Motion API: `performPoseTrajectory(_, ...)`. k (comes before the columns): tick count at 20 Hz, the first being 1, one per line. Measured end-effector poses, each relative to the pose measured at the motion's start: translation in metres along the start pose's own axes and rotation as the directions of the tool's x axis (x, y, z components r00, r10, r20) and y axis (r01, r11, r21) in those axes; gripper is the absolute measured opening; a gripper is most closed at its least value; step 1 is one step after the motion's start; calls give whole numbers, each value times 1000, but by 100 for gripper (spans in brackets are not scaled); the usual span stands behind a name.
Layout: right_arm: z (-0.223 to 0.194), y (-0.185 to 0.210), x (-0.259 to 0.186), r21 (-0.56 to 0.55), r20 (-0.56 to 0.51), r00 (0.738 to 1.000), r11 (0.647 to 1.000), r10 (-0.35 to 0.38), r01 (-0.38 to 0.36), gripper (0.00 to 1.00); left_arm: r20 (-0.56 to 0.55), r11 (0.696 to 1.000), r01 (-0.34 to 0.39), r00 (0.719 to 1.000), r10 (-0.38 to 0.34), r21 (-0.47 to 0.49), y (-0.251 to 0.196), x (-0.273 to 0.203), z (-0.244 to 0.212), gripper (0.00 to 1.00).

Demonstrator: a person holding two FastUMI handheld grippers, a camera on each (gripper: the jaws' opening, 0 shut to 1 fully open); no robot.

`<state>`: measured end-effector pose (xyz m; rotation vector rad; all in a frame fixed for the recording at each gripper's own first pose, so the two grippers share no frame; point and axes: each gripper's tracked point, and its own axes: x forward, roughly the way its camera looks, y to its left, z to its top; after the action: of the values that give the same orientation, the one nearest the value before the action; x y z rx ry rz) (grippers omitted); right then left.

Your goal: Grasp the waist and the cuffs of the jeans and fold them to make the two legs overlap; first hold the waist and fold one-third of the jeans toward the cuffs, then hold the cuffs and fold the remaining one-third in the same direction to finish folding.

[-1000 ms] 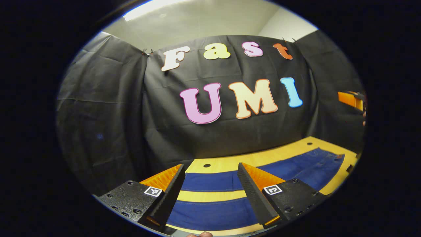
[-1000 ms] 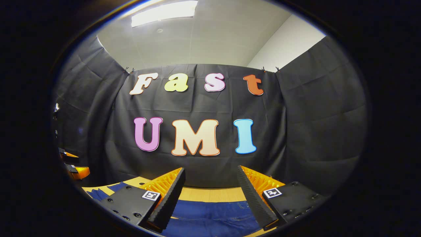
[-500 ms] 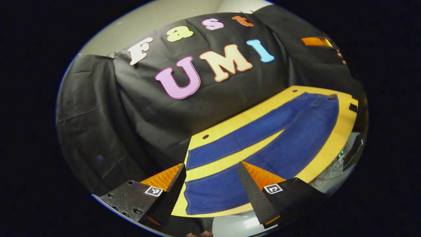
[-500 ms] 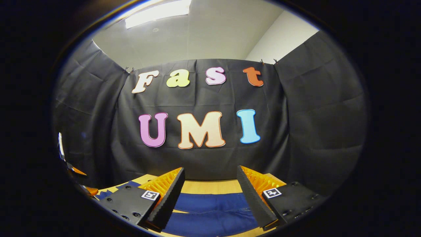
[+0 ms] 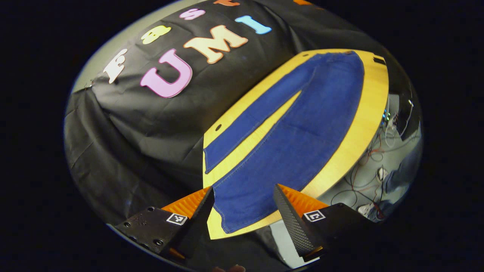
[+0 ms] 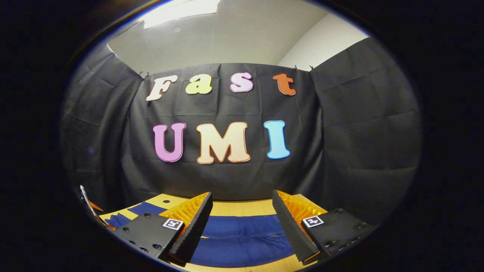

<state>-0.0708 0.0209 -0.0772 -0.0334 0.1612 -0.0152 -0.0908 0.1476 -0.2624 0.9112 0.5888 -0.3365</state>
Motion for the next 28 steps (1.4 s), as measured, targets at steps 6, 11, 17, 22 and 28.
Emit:
performPoseTrajectory(6,-7,-19,-5,-25,-18,999,999,-46,45,98,-84,972,75,995,-58,223,-21,22,-24,95)
performPoseTrajectory(11,-11,-31,-5,-28,-26,996,996,-84,83,100,-150,942,183,978,-145,282,-39,39,-36,95)
performPoseTrajectory(17,-18,-35,-5,-44,-42,993,993,-114,112,96,-153,921,200,976,-157,335,-40,57,-34,87)
performPoseTrajectory(22,-26,-36,-10,-54,-61,989,990,-137,134,98,-143,891,238,970,-197,386,-43,79,-28,67)
performPoseTrajectory(28,-35,-44,-10,-119,-81,986,984,-145,135,98,-167,883,292,955,-247,367,-54,83,-41,3)
